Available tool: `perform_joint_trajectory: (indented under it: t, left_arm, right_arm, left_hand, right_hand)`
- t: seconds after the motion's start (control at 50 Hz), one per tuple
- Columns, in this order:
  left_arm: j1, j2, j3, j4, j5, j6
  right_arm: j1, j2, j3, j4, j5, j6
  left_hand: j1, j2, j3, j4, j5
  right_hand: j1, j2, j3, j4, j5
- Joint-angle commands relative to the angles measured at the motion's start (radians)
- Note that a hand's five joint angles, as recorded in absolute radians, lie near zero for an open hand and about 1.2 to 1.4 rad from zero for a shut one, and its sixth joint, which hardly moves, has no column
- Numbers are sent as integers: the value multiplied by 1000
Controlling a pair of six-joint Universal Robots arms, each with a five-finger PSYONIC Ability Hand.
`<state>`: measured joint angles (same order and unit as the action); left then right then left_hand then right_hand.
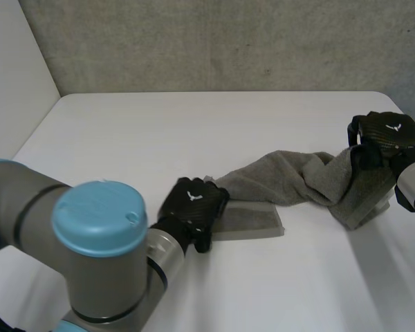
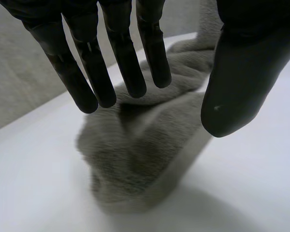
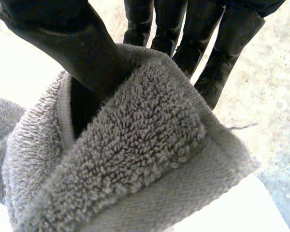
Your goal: Fold the towel.
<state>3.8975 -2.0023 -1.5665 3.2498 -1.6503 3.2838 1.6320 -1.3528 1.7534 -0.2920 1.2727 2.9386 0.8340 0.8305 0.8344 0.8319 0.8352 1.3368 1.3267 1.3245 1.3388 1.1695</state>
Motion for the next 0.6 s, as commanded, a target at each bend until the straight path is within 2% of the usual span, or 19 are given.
perform_joint_trajectory:
  t: [0.02,0.2,0.48,0.6]
  left_arm:
    - [-33,-107,79,1,20,4]
    - [-50,-259,268,-35,56,7]
    - [-47,-434,511,-98,50,11]
    - [-47,-486,574,-102,43,68]
  right_arm:
    - [-9,41,11,-13,-7,0]
    - [-8,63,21,-13,-7,-18]
    - [-9,67,32,-21,-7,-49]
    - [-8,78,32,-21,-7,-49]
  left_hand:
    - [-89,-86,-89,-87,-265]
    - [-116,-112,-116,-113,-291]
    - [-121,-118,-122,-119,-297]
    - [-121,-118,-122,-119,-297]
  right_hand:
    - [60,70,72,58,52]
    - [60,70,72,58,52]
    - [60,70,72,58,52]
    - [60,70,72,58,52]
